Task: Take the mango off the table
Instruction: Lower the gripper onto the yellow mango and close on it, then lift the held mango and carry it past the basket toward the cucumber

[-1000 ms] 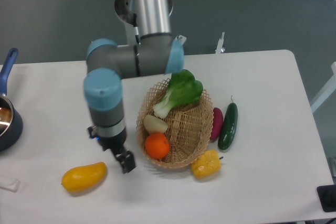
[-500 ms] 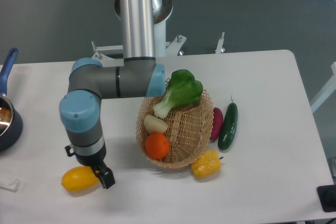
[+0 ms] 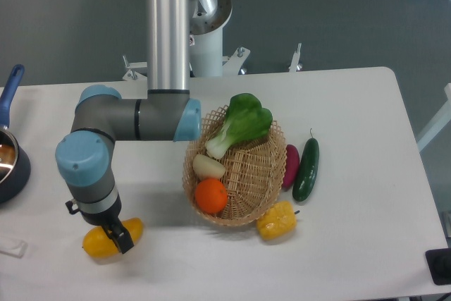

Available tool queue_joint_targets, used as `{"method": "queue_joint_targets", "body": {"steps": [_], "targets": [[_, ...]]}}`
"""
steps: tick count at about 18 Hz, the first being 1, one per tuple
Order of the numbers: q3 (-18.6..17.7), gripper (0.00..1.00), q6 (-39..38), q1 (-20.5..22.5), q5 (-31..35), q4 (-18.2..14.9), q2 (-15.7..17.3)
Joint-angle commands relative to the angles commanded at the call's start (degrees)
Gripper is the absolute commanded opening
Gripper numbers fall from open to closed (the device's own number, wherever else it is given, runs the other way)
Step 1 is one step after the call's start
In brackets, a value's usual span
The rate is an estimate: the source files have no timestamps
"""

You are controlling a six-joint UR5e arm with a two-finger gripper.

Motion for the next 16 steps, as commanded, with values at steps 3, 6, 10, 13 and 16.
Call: {"method": "queue_joint_targets", "body": {"steps": [3, 6, 10, 13, 16], "targets": [[0.1, 1.00, -0.1, -0.4, 0.5, 0.1, -0.9], [0.1, 1.00, -0.1, -0.7, 0.5, 0.1, -1.3], [-0.3, 0.35, -0.4, -0.7, 1.2, 0.0, -1.3], [0.0, 0.15, -4.6, -0.7, 3.3, 0.1, -1.6], [0.1, 0.15, -4.9, -0.7, 2.8, 0.0, 1.3]]}}
